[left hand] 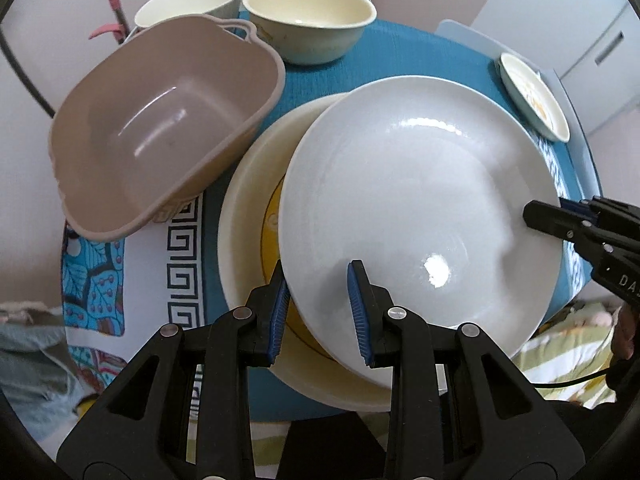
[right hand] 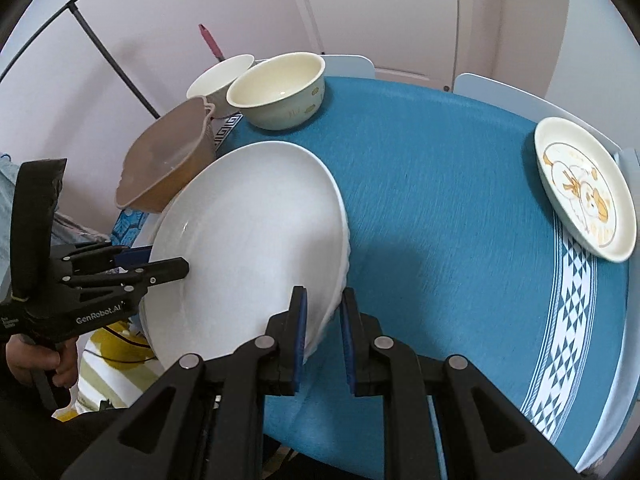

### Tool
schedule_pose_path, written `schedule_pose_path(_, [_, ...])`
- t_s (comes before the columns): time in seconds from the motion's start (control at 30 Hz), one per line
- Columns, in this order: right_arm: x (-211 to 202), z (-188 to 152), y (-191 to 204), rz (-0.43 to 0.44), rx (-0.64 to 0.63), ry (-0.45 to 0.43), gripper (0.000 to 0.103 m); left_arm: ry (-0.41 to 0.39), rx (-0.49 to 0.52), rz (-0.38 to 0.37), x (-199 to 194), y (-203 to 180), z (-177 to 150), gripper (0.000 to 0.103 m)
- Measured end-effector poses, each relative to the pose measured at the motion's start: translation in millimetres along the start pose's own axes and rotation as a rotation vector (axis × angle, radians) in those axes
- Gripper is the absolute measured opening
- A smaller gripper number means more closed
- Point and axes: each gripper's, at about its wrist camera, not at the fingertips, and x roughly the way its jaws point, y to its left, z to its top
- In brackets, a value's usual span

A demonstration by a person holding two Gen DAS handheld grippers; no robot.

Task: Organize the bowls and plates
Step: 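Carry the white plate with the right tool onto the yellow duck plate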

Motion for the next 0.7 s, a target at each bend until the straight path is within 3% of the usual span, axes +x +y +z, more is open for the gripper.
schedule_pose_path(0.37, [5.7,-12.5,6.4,-0.062,0.043,-0.007,0.015,0.005,0.109,0.077,5.7,-3.2,2.2,0.026])
schedule_pose_path(0.57, [10.5,-11.8,12.4,-0.085,0.023,-0.008,0.015,-0.005,0.200,0.209,6.7,-17.5,3.6,0.026])
schedule_pose_path(0.7, [12.6,-11.3,14.5,-0.103,0.010,-0.011,0.015,-0.012,0.228,0.243,8.1,-22.9,3.6,0.026])
